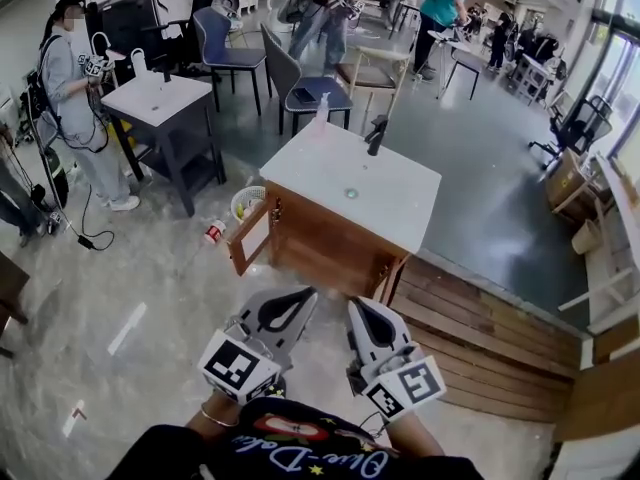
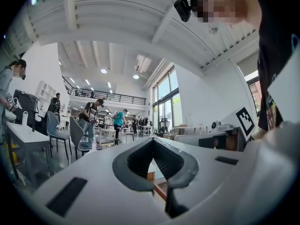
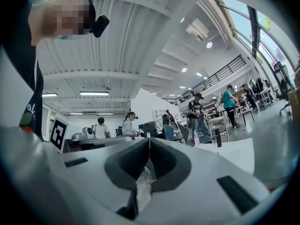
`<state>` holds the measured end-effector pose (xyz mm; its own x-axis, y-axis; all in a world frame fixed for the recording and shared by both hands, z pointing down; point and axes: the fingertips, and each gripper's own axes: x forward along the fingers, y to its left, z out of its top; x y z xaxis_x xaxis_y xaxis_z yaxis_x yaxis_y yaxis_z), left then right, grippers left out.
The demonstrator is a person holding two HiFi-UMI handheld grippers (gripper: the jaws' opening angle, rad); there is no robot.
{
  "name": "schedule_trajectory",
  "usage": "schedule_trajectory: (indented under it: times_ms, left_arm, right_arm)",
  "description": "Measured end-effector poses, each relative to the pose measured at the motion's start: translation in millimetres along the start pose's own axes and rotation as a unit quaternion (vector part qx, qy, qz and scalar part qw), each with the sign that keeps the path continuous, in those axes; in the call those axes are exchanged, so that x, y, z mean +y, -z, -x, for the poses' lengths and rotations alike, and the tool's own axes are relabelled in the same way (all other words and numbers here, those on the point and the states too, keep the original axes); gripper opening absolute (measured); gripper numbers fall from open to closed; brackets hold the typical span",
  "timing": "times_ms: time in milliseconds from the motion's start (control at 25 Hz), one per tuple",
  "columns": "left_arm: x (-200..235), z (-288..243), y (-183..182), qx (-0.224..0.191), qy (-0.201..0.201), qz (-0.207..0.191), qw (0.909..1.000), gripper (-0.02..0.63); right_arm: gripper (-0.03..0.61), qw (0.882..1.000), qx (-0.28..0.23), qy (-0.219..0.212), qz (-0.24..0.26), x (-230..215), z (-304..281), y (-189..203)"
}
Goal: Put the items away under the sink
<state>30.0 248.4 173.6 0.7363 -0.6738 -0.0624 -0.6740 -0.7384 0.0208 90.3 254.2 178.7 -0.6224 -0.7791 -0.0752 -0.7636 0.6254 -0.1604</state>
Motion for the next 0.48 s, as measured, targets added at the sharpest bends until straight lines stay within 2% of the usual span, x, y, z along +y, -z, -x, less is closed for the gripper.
schedule_trajectory:
  times_ms: [480]
  left_arm:
    - [28, 5, 9, 0.009, 0.006, 0.014, 0.9998, 0.008]
  right_arm:
    - [0.009, 1.0, 0.007, 0.012, -0.005, 3, -28, 9]
